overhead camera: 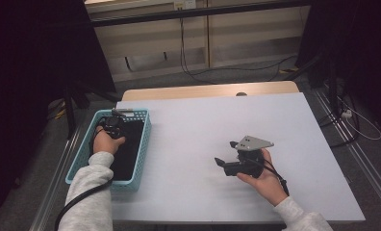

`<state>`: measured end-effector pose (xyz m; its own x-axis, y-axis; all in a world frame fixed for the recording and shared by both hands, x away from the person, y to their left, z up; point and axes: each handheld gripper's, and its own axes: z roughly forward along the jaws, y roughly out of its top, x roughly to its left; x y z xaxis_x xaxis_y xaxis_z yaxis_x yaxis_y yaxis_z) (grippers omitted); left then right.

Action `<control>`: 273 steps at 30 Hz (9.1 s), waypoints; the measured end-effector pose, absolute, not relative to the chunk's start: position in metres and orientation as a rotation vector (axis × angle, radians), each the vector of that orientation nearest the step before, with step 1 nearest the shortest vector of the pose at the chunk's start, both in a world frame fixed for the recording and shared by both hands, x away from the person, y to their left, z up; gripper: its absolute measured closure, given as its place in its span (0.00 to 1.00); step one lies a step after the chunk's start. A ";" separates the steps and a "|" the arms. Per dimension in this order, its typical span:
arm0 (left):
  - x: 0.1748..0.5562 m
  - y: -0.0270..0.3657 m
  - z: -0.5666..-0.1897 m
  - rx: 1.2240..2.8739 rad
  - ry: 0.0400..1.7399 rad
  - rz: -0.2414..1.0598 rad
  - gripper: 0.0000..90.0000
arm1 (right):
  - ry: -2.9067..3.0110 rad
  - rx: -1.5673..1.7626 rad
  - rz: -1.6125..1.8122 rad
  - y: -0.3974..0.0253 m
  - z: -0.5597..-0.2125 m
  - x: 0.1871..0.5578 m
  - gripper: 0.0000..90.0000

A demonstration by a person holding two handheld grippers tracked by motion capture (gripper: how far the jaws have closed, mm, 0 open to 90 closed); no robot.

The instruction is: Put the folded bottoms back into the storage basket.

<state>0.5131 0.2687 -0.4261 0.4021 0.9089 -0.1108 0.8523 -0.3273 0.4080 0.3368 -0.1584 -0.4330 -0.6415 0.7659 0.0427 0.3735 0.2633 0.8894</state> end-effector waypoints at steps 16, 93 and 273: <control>0.495 0.267 -0.422 2.344 1.343 0.106 0.95 | 2.151 1.011 1.337 -0.155 -0.433 0.335 0.21; 0.489 0.270 -0.356 2.179 1.407 0.247 0.29 | 2.097 1.097 1.300 -0.217 -0.432 0.317 0.21; 0.367 0.161 -0.443 2.144 0.918 0.071 0.10 | 2.184 1.153 1.237 -0.276 -0.442 0.267 0.18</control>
